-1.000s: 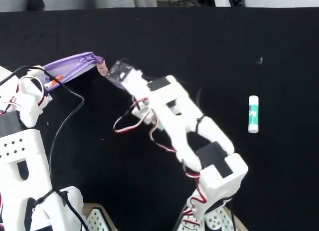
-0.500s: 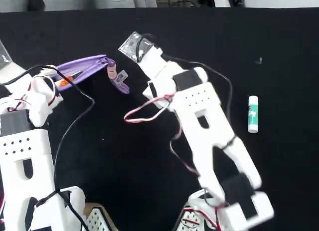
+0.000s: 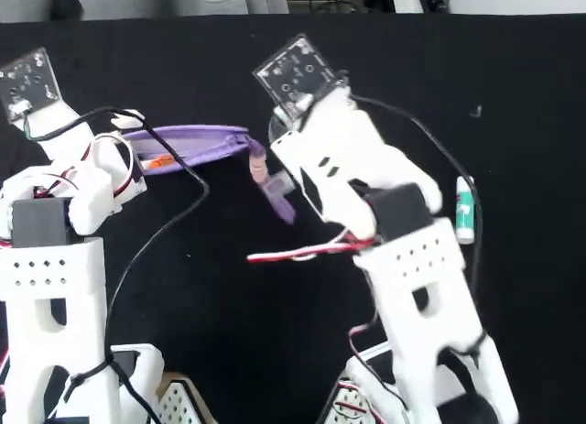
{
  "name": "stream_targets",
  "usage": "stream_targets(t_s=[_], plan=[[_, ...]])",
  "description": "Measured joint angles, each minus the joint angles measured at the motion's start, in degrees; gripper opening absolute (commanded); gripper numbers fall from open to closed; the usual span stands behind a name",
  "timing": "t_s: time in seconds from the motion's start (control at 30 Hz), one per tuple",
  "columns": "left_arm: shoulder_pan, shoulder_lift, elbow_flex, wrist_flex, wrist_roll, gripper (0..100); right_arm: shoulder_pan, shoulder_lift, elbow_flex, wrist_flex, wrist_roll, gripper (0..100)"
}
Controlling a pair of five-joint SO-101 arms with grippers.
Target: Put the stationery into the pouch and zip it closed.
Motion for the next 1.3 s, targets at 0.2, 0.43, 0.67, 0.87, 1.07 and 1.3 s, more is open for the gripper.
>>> stream_targets(t_s=[0.2, 0.43, 0.67, 0.87, 1.07, 1.3], plan=[[1.93, 0.00, 0.00, 0.18, 0.00, 3, -0.18, -5.36, 0.00, -4.84, -0.35, 1.1], [7.30, 0.00, 0.00, 0.53, 0.00, 3, -4.04, -9.93, 2.20, -12.48, -6.95, 1.1], [7.65, 0.00, 0.00, 0.53, 0.00, 3, -8.79, -18.90, 16.79, -28.84, -8.18, 1.1], [7.74, 0.09, 2.46, -2.90, 0.00, 3, -11.96, -30.07, 36.04, -46.42, -8.26, 1.1], [7.74, 0.09, 2.64, -3.52, 0.00, 3, -15.74, -34.46, 44.75, -54.68, -8.44, 1.1], [7.74, 0.09, 2.64, -3.52, 0.00, 3, -17.49, -32.53, 50.20, -66.20, -8.62, 1.1]])
